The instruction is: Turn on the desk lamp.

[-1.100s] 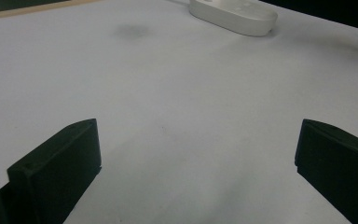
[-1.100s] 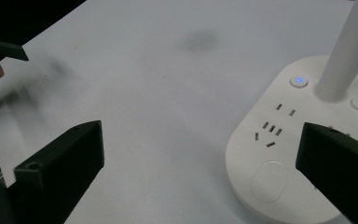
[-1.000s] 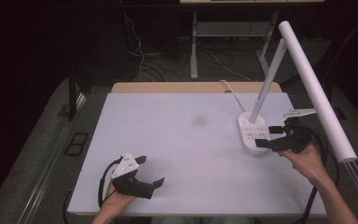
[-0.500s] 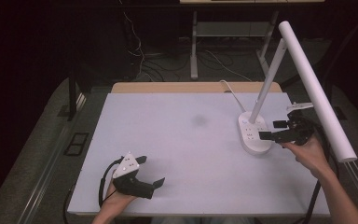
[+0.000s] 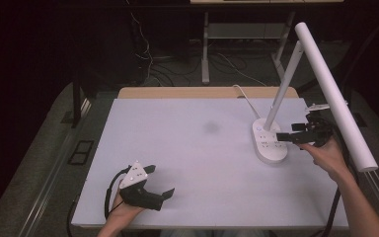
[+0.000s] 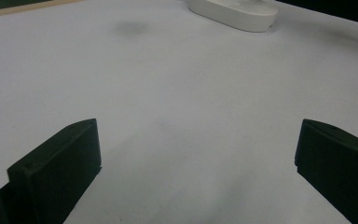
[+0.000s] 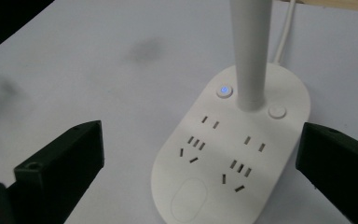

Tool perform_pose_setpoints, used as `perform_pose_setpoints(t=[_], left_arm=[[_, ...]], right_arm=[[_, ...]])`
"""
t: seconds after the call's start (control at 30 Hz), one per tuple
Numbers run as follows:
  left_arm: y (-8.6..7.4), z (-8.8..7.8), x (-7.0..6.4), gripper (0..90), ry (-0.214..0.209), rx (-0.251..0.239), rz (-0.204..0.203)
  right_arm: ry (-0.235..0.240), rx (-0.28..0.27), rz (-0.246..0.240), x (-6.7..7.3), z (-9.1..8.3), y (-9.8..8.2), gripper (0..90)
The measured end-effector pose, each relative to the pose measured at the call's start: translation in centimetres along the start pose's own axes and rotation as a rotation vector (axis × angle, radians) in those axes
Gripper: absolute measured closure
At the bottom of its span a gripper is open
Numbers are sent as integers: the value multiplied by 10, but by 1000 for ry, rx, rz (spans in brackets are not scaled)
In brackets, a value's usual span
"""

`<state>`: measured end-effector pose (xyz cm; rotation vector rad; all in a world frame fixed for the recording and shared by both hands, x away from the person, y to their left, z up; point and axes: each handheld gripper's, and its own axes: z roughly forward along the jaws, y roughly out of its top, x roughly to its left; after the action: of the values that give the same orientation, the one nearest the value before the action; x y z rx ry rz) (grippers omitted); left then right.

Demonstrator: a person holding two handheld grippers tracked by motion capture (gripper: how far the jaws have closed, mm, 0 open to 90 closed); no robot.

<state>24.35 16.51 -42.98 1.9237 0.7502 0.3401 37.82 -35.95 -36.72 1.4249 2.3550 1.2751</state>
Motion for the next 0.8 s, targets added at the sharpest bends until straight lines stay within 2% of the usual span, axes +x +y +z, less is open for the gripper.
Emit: perform_pose_setpoints(t=[0.13,0.2,0.27,0.3,0.33,0.53,0.67,0.8], left_arm=[[0,0,0,0,2,0,-1],[0,0,0,0,2,0,1],[0,0,0,0,2,0,0],[0,0,0,0,3,1,1],[0,0,1,0,3,3,2],[0,-1,1,0,4,1,-2],[0,0,1,0,1,3,2],[0,-1,1,0,2,4,2]], right_arm=[[-12,3,4,-7,1,3,4],[-16,8,-6,-10,2,4,81],[-35,13,-13,-13,2,7,92],[-36,19,-12,-14,3,8,155],[-38,13,-14,-16,3,9,169],[-87,0,6,-25,5,12,303],[-108,-23,21,-33,5,12,365],[-108,-38,40,-40,7,13,406]])
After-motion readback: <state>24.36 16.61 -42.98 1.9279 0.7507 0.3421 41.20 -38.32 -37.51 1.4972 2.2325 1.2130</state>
